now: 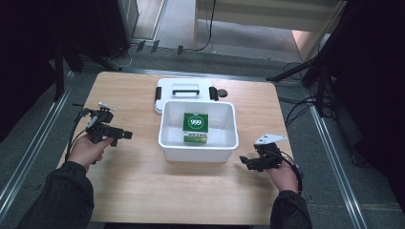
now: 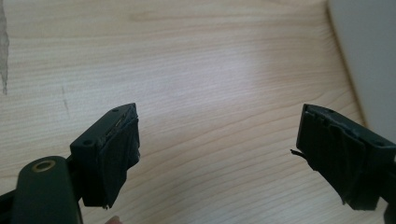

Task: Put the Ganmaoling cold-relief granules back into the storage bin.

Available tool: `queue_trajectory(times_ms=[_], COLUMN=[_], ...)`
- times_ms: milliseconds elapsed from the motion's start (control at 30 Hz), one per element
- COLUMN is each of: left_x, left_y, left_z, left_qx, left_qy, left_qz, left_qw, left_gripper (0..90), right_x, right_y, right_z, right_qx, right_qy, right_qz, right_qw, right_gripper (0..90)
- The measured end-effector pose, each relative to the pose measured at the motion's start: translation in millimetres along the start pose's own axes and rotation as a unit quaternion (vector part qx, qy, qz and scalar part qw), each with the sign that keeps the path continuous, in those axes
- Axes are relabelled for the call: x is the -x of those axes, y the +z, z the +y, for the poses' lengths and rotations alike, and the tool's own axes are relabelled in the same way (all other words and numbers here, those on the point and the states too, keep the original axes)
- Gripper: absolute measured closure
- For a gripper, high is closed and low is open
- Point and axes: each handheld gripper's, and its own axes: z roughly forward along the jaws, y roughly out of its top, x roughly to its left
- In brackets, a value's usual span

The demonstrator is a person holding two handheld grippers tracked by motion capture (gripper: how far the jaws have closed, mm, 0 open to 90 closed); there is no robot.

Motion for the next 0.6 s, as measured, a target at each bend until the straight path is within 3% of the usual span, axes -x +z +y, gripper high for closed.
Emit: queue_trajectory(times_ms=[267, 600], left_x=[-2.1, -7.5], left_y=[-4.5, -1.9], left_z=[-8.8, -15.7], left_qx=[0.026, 0.029], left_qy=[0.0, -0.012], left_qz=[-0.006, 0.009], left_qw=[0.9996, 0.9995], left_gripper=[14.0, 14.1], right_x=[-0.1, 1.2], right_y=[-0.3, -0.4], right_z=[1.9, 2.8], right_qx=[0.005, 0.006], right_qy=[0.001, 0.005], right_qz=[0.004, 0.004], right_qw=[1.0, 1.0], right_gripper=[22.0, 21.9])
